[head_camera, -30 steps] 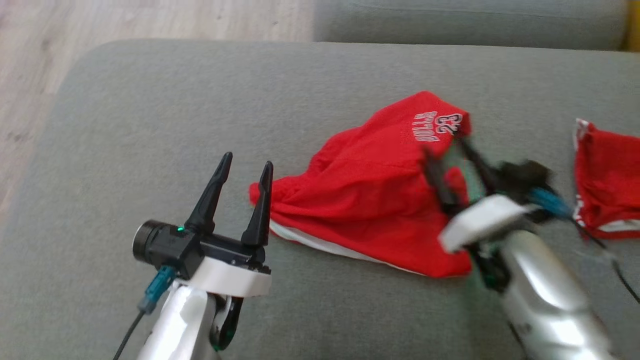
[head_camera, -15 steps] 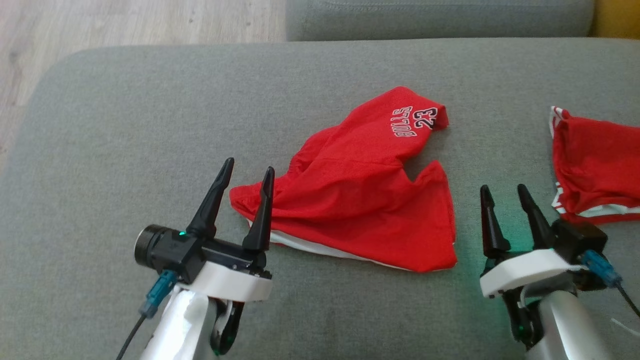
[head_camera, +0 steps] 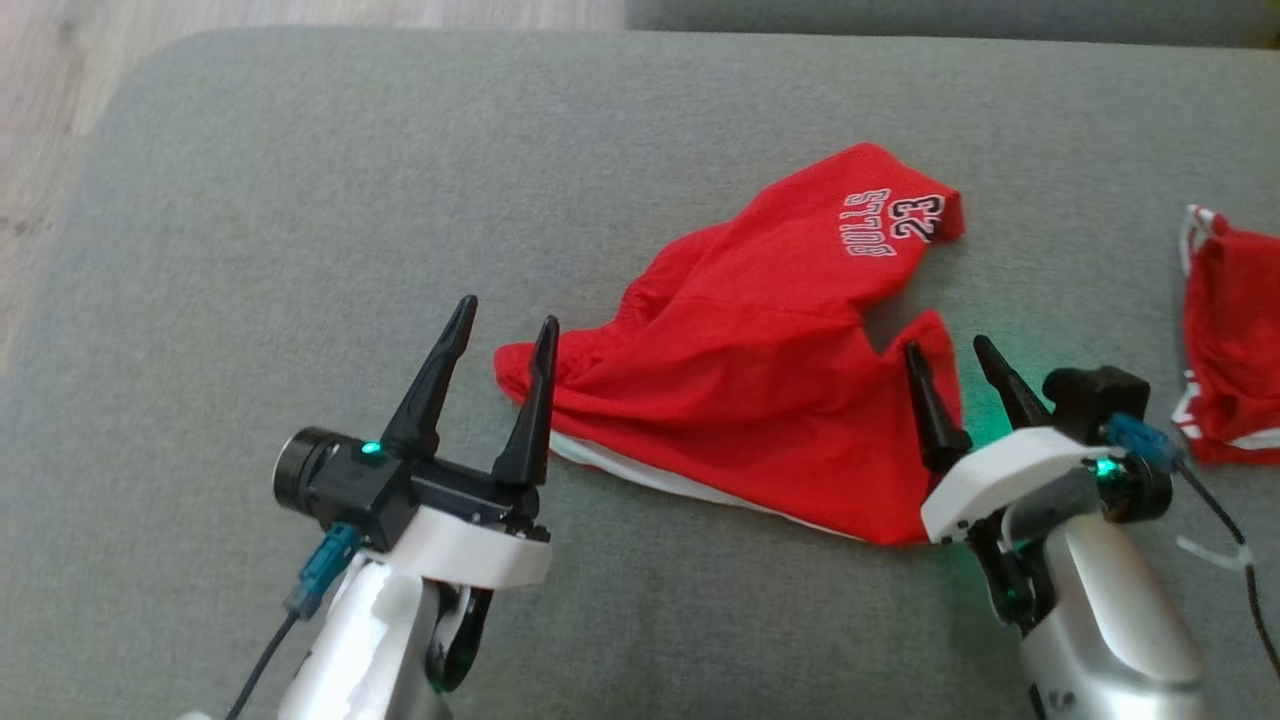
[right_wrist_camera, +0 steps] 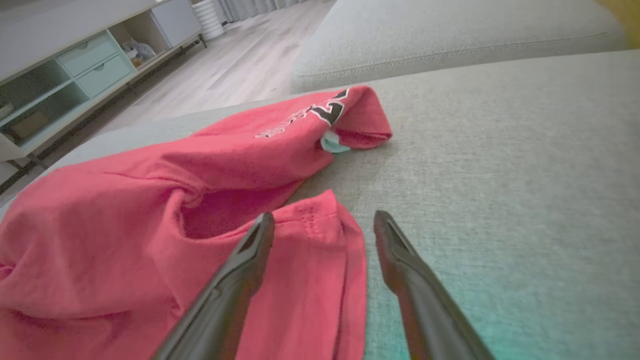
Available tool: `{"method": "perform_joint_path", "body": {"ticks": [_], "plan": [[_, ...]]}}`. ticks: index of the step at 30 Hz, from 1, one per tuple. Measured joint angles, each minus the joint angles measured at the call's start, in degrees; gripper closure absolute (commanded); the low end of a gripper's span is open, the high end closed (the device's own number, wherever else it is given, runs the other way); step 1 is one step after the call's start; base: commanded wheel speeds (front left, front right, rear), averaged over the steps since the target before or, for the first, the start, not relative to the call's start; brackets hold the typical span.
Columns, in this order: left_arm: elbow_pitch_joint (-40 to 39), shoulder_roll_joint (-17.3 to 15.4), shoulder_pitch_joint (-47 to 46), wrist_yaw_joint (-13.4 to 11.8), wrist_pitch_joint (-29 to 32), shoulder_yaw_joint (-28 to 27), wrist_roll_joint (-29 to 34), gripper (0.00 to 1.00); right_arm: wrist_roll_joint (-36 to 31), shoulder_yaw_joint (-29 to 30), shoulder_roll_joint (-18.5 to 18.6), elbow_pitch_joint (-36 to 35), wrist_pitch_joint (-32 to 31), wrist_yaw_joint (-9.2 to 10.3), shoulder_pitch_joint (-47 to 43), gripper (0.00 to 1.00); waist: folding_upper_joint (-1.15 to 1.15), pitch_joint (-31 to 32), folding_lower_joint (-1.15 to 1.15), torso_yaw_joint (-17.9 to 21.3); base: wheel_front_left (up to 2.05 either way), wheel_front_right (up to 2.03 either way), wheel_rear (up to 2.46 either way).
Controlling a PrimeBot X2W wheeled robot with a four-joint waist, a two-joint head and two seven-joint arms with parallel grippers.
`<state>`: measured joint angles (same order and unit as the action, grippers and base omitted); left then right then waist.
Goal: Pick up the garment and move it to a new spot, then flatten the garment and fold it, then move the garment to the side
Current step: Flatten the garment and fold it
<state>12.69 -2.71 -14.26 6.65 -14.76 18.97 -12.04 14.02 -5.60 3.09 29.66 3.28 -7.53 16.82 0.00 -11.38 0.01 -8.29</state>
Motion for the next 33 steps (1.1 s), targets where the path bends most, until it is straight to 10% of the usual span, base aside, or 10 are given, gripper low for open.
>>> {"method": "perform_joint_path", "body": {"ticks": [7,9,29,30,31,33], "plan": [[0.1,0.0,-0.7,0.4,0.0,0.2,0.0,0.0,-1.3,0.2,0.1,6.2,-1.3,0.0,4.0,0.0,0.0,-1.2,0.0,-1.7,0.0,0.0,0.0],[0.1,0.0,-0.7,0.4,0.0,0.3,0.0,0.0,-1.5,0.2,0.1,7.9,-1.8,0.0,4.9,1.0,0.0,-1.3,0.0,-2.0,0.0,0.0,0.0],[0.3,0.0,-0.8,0.4,0.0,0.2,-0.1,0.0,-8.1,3.2,5.5,12.6,-3.0,0.0,14.6,1.0,0.0,-1.7,0.0,-3.7,0.0,0.0,0.0],[0.3,0.0,-0.8,0.4,0.0,0.2,-0.1,0.0,-8.2,3.2,5.8,13.2,-3.4,0.0,15.4,0.15,0.0,-1.8,0.0,-3.7,0.0,0.0,0.0],[0.3,0.0,-0.8,0.4,0.0,0.1,-0.1,0.0,-8.7,3.3,6.0,13.5,-3.4,0.0,16.0,0.0,0.0,-1.9,0.0,-3.8,0.0,0.0,0.0],[0.3,0.0,-0.9,0.4,0.0,0.1,-0.1,0.0,-8.7,4.0,6.2,13.9,-3.3,0.0,16.8,0.0,0.0,-1.9,0.0,-3.8,0.0,0.0,0.0]]}}
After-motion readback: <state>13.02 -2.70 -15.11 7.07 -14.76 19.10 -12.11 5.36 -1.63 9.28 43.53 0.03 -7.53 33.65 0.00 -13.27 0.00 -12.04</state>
